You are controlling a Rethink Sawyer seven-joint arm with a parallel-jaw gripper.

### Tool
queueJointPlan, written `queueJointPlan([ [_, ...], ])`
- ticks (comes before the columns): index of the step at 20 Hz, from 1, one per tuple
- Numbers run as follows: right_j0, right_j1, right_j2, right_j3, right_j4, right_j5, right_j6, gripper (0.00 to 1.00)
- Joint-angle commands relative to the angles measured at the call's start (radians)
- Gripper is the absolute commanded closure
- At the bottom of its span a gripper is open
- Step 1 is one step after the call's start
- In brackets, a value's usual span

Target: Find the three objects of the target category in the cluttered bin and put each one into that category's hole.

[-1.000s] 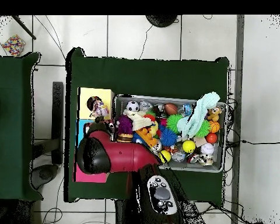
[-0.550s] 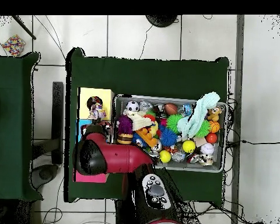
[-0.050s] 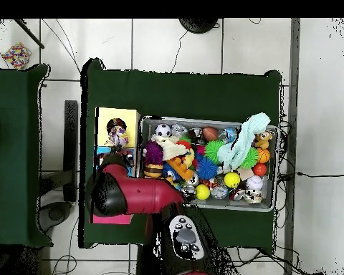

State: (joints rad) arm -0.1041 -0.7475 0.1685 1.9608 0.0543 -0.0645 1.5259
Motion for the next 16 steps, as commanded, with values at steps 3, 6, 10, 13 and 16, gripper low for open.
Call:
queueJointPlan([
  [3,0.026,0.016,-0.032,-0.022,0.074,-0.005,0.244,1.00],
  [6,0.051,0.012,-0.055,-0.033,0.100,-0.031,0.257,1.00],
  [10,0.063,0.008,-0.066,-0.038,0.110,-0.022,0.242,1.00],
  [13,0.062,0.008,-0.066,-0.039,0.108,-0.031,0.238,1.00],
  [16,0.062,0.000,-0.064,-0.042,0.104,-0.036,0.232,1.00],
])
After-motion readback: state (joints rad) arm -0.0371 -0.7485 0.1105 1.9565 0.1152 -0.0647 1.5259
